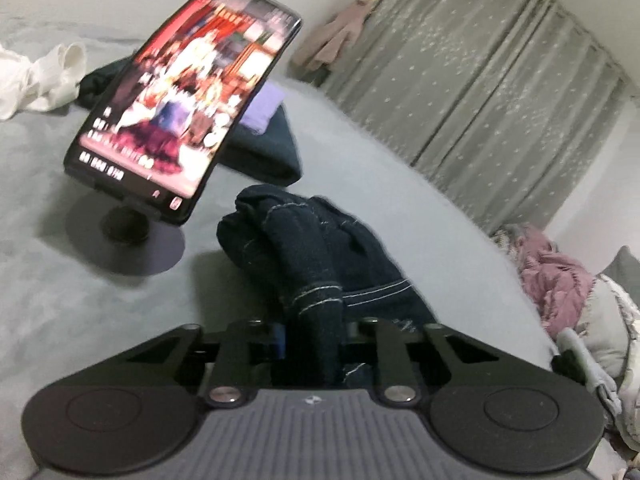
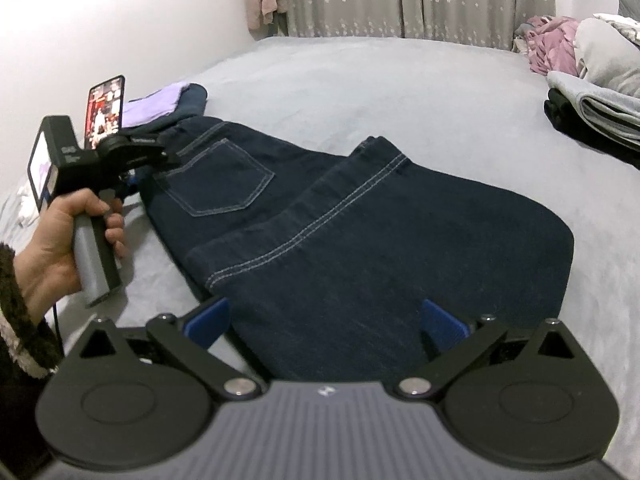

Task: Fold clothes

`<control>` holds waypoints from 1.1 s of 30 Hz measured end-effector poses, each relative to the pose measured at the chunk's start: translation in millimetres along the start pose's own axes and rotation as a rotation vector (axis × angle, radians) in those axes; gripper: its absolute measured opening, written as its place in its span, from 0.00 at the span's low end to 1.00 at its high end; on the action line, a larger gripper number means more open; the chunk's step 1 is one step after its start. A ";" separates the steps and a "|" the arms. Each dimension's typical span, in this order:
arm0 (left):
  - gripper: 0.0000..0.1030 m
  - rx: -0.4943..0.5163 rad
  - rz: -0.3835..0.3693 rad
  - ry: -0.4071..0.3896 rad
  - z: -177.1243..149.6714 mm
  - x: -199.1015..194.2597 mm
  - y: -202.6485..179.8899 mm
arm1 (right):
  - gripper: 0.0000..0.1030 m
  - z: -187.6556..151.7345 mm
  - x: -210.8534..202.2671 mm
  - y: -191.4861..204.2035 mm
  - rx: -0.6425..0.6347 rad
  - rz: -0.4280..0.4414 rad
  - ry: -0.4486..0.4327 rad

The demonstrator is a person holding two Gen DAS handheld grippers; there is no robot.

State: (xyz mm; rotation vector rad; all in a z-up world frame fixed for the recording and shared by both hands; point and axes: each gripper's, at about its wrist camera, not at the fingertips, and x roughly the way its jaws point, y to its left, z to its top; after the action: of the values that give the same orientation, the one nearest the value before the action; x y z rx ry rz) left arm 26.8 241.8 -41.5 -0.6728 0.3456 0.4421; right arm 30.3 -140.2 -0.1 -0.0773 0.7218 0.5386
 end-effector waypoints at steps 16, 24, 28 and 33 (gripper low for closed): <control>0.15 0.118 -0.223 -0.109 -14.2 -61.1 -48.1 | 0.99 7.5 -1.7 -17.9 0.074 -0.013 0.009; 0.14 0.228 -0.335 -0.131 -31.1 -76.4 -71.7 | 0.99 19.5 5.7 -31.5 0.127 -0.044 0.061; 0.14 0.292 -0.413 -0.141 -39.0 -83.5 -83.1 | 0.99 24.0 4.1 -40.9 0.183 -0.023 0.057; 0.14 0.400 -0.521 -0.164 -52.5 -92.3 -102.5 | 0.99 30.9 0.0 -47.6 0.228 -0.001 0.048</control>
State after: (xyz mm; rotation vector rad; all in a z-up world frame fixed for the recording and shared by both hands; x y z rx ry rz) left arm -9.5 110.0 14.1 -0.3121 0.0876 -0.0727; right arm 72.6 -173.5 17.8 0.1225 0.8261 0.4518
